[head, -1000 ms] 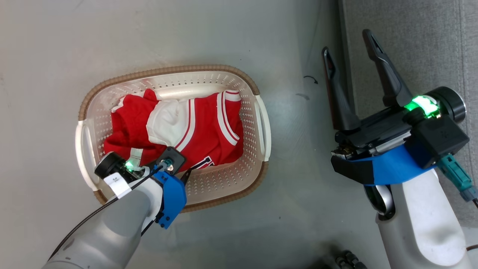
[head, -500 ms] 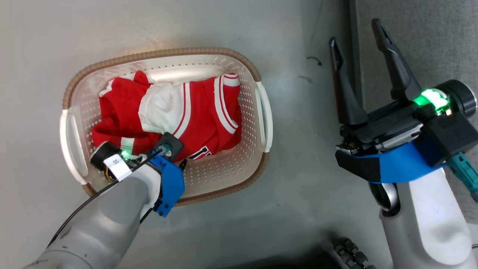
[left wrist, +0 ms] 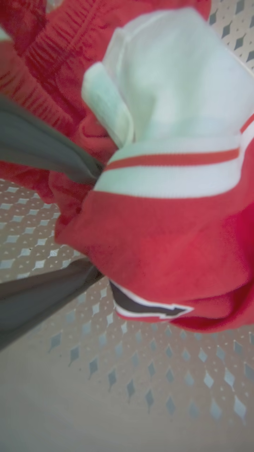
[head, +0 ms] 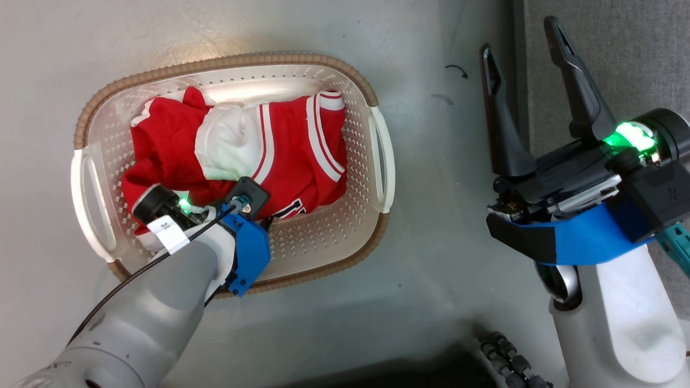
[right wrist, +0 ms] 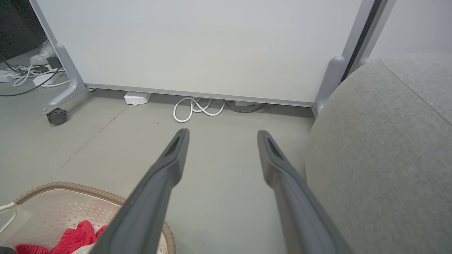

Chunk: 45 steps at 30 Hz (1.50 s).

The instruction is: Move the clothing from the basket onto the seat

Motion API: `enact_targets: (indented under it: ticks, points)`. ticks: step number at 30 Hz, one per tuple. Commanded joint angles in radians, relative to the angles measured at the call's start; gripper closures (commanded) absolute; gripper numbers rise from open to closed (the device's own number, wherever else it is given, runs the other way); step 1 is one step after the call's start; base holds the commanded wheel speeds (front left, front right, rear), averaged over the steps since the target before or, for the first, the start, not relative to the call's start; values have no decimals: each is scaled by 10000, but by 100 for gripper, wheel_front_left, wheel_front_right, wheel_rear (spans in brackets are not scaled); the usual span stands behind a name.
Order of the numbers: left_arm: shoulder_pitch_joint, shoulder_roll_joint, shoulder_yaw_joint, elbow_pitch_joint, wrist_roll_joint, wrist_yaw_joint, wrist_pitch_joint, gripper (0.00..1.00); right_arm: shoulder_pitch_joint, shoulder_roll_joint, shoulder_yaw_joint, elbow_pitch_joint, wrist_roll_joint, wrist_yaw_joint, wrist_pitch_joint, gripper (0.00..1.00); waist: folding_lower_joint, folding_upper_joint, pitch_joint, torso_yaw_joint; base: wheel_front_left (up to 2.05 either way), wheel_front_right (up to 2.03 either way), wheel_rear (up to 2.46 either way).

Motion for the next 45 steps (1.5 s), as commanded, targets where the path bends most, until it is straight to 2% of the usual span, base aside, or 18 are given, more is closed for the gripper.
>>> enact_targets:
  ticks: [1,13,20,29,35,45]
  points:
    - [-242,-4,-26,91,76,-9,-187,100,-19,-35,-23,-59,32,5,-38,0,-1,0,9,13,0,0,0]
    - [-108,-251,-26,18,145,-9,-1066,100,-101,-35,-9,153,65,5,-38,0,-1,0,-500,305,0,0,0]
    - [127,-346,-26,-69,59,-9,-1670,100,-12,-35,-22,405,60,5,-38,0,-1,0,-1294,612,0,0,0]
    - [512,-237,30,-458,-139,-9,-1862,100,265,-37,-70,721,101,5,-38,0,-1,0,-2463,896,0,0,0]
    - [802,13,730,-1322,-43,-9,-1858,100,601,-37,-227,940,128,5,-37,0,-1,0,-3298,1143,0,0,0]
    - [1709,331,2763,-2577,423,-9,-1861,100,1178,-37,-298,1198,156,5,-38,0,-1,0,-4662,1520,0,0,0]
